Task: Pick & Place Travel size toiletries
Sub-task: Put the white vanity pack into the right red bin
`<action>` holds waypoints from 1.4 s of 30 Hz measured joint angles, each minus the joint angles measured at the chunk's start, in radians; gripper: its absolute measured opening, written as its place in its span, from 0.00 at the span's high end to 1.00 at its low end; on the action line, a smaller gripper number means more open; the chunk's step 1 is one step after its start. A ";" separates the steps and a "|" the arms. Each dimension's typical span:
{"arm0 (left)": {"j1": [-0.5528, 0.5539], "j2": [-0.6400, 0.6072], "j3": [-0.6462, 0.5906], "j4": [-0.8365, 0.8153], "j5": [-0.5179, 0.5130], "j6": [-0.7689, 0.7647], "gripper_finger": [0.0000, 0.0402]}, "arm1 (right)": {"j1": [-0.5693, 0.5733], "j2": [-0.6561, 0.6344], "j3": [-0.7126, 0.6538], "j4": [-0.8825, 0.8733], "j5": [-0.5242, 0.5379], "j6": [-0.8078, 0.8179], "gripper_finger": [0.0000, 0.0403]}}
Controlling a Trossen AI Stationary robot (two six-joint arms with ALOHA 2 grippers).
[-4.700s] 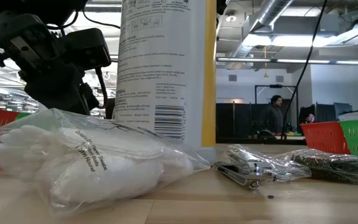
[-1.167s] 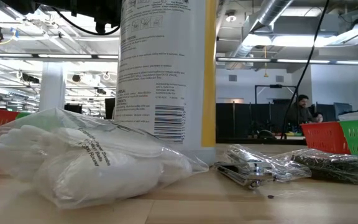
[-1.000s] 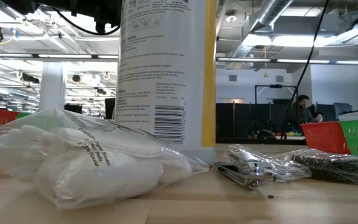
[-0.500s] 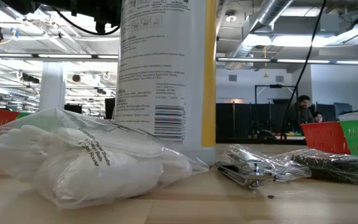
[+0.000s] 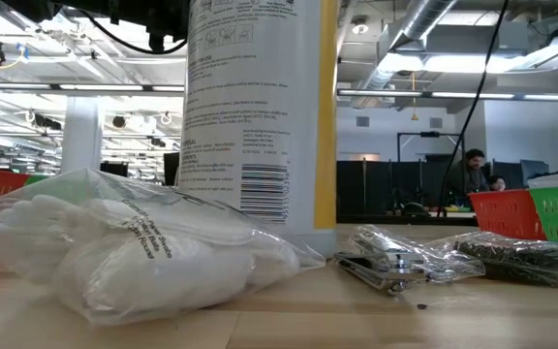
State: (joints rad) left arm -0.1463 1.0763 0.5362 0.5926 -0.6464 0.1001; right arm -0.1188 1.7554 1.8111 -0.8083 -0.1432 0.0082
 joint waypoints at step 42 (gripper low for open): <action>0.001 0.000 0.000 -0.001 0.008 0.000 1.00 | -0.022 0.085 -0.004 -0.029 -0.007 -0.011 0.92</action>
State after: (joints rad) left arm -0.1452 1.0760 0.5363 0.5915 -0.6380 0.1001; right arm -0.1410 1.8408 1.8072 -0.8374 -0.1506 -0.0023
